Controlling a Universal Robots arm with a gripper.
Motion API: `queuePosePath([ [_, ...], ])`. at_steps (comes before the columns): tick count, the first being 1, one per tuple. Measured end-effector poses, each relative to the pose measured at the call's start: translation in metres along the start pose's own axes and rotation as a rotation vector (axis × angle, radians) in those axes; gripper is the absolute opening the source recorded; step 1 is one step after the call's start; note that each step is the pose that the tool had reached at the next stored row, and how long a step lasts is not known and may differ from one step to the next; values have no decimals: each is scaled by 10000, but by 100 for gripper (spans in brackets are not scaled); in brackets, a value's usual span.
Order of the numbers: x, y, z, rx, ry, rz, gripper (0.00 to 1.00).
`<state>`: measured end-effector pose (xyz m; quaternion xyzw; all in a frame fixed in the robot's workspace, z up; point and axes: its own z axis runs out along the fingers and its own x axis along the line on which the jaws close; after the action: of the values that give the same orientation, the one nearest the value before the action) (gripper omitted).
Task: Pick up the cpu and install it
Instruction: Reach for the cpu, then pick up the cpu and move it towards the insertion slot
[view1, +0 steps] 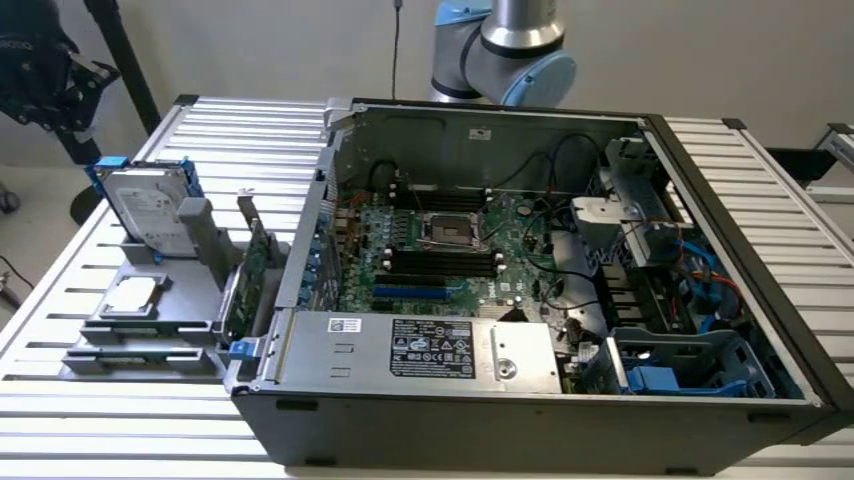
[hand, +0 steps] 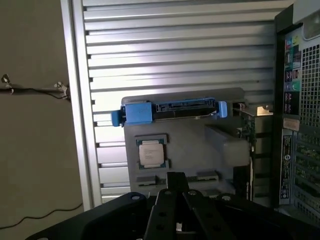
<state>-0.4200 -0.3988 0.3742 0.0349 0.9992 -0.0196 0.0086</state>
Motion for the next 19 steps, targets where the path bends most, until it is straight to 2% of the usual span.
queuePosePath([
  [4,161,-10,34,3,44,-11,11],
  [19,170,-10,36,2,54,-106,11],
])
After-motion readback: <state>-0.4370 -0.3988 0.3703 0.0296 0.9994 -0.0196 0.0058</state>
